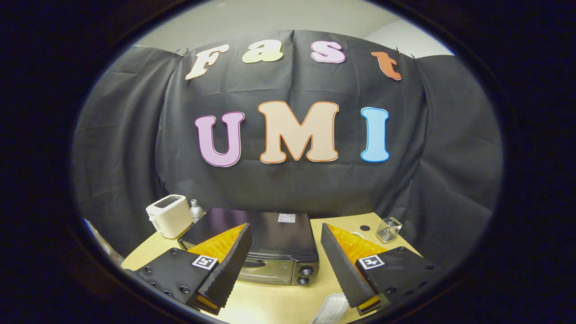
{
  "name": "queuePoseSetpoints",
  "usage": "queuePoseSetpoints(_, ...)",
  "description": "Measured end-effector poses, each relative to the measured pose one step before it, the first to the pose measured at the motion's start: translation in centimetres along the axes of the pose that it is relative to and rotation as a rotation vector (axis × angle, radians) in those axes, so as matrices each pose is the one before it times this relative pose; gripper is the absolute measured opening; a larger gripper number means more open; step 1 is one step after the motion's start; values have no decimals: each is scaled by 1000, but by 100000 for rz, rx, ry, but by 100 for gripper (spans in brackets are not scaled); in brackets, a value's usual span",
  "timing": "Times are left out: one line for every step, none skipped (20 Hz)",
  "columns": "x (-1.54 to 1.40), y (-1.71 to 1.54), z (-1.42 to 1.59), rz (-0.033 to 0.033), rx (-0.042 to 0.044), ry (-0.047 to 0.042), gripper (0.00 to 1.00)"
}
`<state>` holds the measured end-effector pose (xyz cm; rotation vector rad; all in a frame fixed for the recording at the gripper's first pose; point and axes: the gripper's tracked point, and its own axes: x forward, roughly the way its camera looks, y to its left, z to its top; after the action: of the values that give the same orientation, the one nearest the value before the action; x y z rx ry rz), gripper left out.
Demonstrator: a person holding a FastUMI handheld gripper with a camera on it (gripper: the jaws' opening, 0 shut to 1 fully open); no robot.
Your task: Open the toaster oven, put the food inside, and close the toaster oven door.
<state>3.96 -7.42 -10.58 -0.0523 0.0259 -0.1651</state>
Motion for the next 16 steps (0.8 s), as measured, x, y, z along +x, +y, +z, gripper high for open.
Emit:
queuePoseSetpoints(-330, -1280, 31, -1668, -2769, -1346, 98)
queuePoseSetpoints(-328, -1431, -44, -2343, -3282, -1050, 98)
queuePoseSetpoints(-332, -1463, 7, -2457, -2908, -516, 98)
queuePoseSetpoints(-446, -968, 25, -1769, -1689, -68, 98)
queuePoseSetpoints(-259, -879, -15, -697, -300, -47, 98)
queuePoseSetpoints(-32, -684, -60, 56, 547, -81, 98)
queuePoseSetpoints(-136, -733, -6, -25, 794, -258, 98)
queuePoseSetpoints(-145, -880, -68, -128, 903, -307, 98)
queuePoseSetpoints(-409, -615, -276, 63, 890, 6, 98)
queuePoseSetpoints(-290, -757, -113, -112, 888, -25, 98)
queuePoseSetpoints(-351, -749, -83, -318, 644, -84, 98)
queuePoseSetpoints(-96, -724, -283, -352, 313, -321, 98)
queuePoseSetpoints(-253, -721, -60, -581, -102, -525, 98)
queuePoseSetpoints(-145, -821, -82, -847, -88, -721, 98)
queuePoseSetpoints(-112, -802, -53, -1011, 438, -318, 98)
queuePoseSetpoints(-216, -532, -107, -518, 1051, -264, 98)
